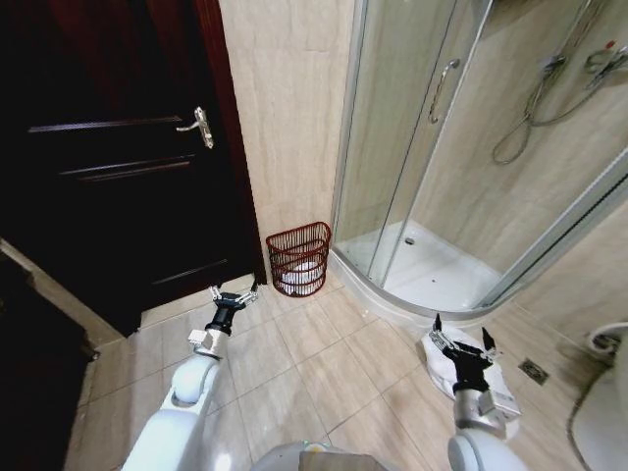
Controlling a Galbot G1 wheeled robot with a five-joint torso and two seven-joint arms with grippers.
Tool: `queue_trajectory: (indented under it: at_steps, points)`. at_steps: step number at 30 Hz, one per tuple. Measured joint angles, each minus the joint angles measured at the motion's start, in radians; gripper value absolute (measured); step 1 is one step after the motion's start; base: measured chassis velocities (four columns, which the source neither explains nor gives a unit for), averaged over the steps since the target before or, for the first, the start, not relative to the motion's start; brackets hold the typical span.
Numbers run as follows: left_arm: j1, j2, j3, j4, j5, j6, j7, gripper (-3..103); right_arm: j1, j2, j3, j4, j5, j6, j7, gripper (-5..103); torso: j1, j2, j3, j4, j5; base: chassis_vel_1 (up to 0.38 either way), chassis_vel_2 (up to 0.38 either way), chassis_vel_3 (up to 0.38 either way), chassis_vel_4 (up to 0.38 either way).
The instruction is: Discard the used towel into the hamper.
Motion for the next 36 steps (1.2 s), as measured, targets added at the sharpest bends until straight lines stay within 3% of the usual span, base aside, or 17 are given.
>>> queue_trajectory:
  at_steps: [12,27,36]
  points:
    - [0.014,-0.008,0.013,-0.049,0.027,0.015,0.000,100,-0.041,-0.008,0.083,0.026,0.067,0.022,-0.028,100,0.000,0.000,0.000,-0.0001,0.0005,-0.099,-0.230,0.091,0.226]
    - [0.075,-0.049,0.030,-0.119,0.089,0.026,-0.003,100,-0.036,-0.052,0.151,-0.047,0.163,0.060,-0.073,100,0.000,0.000,0.000,-0.0001,0.0000,-0.230,-0.267,0.225,0.271]
    - [0.101,-0.067,0.058,-0.144,0.118,0.028,-0.013,100,-0.035,-0.075,0.185,-0.086,0.198,0.092,-0.081,100,0.000,0.000,0.000,0.0004,0.0008,-0.073,-0.115,0.115,0.062]
